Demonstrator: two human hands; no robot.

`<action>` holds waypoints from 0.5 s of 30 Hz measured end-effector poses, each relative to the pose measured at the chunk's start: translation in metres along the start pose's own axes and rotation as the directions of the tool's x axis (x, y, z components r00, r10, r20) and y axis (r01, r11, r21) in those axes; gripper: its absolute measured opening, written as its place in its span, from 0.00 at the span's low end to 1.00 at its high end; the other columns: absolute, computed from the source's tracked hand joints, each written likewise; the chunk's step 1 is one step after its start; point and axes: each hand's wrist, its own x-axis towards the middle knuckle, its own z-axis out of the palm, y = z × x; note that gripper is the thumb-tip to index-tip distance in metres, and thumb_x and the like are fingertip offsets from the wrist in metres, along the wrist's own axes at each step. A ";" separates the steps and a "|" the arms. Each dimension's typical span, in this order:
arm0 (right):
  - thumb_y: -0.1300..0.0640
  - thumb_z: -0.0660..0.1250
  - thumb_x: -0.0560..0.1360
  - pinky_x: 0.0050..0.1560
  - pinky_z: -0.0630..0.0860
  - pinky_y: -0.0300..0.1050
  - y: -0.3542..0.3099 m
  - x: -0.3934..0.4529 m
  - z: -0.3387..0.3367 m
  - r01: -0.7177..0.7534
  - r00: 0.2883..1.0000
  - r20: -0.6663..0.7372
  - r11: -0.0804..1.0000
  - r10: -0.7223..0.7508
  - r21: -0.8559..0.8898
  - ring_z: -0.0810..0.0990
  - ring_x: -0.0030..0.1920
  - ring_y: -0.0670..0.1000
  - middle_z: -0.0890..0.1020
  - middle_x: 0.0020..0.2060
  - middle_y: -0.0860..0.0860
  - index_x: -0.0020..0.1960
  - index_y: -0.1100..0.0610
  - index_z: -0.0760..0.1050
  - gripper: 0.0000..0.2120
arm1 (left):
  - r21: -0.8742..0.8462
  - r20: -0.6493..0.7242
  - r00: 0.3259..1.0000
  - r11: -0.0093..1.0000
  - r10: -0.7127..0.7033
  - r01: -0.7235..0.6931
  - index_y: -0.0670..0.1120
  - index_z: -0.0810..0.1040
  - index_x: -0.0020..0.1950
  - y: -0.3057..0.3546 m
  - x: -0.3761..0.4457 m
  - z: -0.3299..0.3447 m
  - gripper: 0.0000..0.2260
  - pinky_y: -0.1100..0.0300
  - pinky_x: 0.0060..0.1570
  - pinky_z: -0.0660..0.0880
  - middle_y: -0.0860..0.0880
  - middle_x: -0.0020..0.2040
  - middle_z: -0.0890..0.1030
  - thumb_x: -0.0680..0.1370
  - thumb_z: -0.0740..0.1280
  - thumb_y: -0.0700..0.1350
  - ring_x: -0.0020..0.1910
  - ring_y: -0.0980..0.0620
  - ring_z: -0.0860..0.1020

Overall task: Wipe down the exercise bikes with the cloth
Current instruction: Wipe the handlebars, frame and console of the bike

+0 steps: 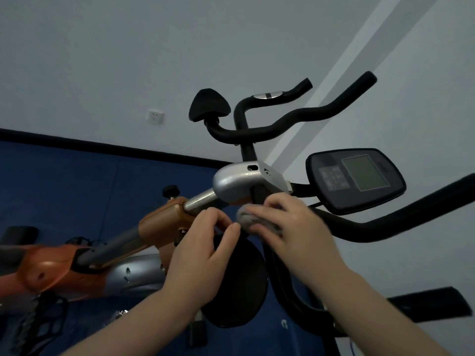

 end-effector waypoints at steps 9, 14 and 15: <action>0.51 0.67 0.75 0.41 0.77 0.45 -0.010 -0.016 0.010 -0.210 0.960 -0.182 0.977 0.211 0.027 0.75 0.48 0.47 0.75 0.50 0.45 0.61 0.45 0.78 0.15 | 0.156 0.127 0.985 0.978 0.119 -0.139 0.64 0.71 0.50 0.019 0.014 -0.005 0.07 0.62 0.42 0.72 0.65 0.48 0.74 0.74 0.58 0.56 0.49 0.66 0.72; 0.51 0.67 0.75 0.35 0.72 0.41 0.033 -0.032 -0.028 -0.440 0.865 -0.301 0.895 0.402 -0.070 0.72 0.45 0.45 0.73 0.46 0.44 0.56 0.44 0.81 0.11 | 0.279 0.210 0.959 0.929 0.188 -0.243 0.60 0.74 0.53 0.037 0.035 0.003 0.09 0.69 0.42 0.67 0.64 0.45 0.73 0.75 0.59 0.53 0.49 0.65 0.70; 0.51 0.68 0.75 0.35 0.71 0.41 0.032 -0.025 -0.030 -0.478 0.833 -0.353 0.875 0.425 -0.075 0.72 0.45 0.46 0.73 0.45 0.44 0.54 0.45 0.81 0.09 | 0.305 0.226 0.955 0.917 0.194 -0.258 0.59 0.74 0.53 0.040 0.039 0.006 0.08 0.68 0.43 0.68 0.63 0.45 0.73 0.76 0.59 0.52 0.49 0.63 0.70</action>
